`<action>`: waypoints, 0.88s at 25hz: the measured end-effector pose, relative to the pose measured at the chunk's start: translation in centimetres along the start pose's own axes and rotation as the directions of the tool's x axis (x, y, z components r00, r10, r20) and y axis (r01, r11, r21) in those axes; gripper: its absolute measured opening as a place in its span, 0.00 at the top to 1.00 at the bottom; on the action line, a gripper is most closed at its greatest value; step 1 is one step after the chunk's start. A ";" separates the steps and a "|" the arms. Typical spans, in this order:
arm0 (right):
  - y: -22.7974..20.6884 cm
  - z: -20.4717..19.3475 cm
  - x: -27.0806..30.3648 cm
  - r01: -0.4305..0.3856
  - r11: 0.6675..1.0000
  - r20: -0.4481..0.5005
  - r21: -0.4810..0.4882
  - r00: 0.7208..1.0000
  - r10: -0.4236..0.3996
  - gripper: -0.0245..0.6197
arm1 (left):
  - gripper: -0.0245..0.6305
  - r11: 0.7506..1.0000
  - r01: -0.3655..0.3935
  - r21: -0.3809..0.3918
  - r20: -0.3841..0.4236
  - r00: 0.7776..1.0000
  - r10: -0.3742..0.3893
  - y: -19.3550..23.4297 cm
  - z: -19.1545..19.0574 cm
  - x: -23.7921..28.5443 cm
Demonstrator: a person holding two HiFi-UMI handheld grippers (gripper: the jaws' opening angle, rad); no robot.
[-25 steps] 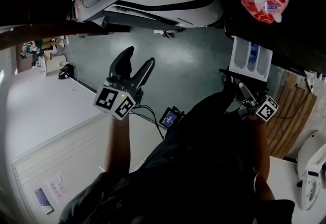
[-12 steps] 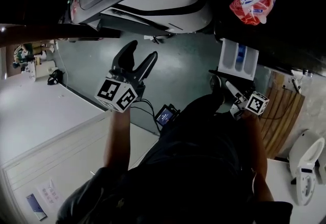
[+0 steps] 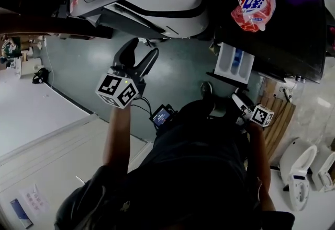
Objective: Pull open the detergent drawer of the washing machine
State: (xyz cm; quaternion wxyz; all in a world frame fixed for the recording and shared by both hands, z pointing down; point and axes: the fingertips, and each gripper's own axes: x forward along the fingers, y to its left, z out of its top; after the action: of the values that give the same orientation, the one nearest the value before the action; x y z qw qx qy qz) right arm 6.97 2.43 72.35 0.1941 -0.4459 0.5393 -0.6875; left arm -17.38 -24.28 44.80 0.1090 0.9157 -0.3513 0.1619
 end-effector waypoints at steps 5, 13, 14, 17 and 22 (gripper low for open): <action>3.6 4.0 -2.4 -0.058 0.911 -0.011 -0.408 0.998 0.058 0.50 | 0.39 1.000 -0.005 -0.015 0.043 0.999 0.005 0.2 0.8 -0.3; 8.2 8.9 -6.7 0.063 0.809 0.080 -0.585 0.997 -0.019 0.50 | 0.39 1.000 -0.014 -0.019 0.103 0.995 0.016 1.0 2.6 -0.5; 9.2 9.9 -7.3 0.082 0.799 0.118 -0.595 0.993 -0.013 0.51 | 0.39 1.000 -0.015 -0.024 0.111 0.994 0.018 1.1 2.7 -0.5; 12.7 13.0 -8.8 0.141 0.759 0.230 -0.636 0.973 0.012 0.63 | 0.39 0.999 -0.015 -0.035 0.131 0.991 0.020 1.2 3.2 -0.6; 21.7 15.4 -10.0 0.198 0.591 0.309 -0.782 0.947 0.091 0.66 | 0.39 0.999 -0.012 -0.037 0.158 0.987 0.018 1.1 4.0 -1.4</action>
State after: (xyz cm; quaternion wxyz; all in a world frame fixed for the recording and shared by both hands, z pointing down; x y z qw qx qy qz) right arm 20.29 -6.31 48.76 0.0345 -0.6055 0.7386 -0.2943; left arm -18.20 -25.50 40.73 0.0959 0.9209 -0.3685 0.0832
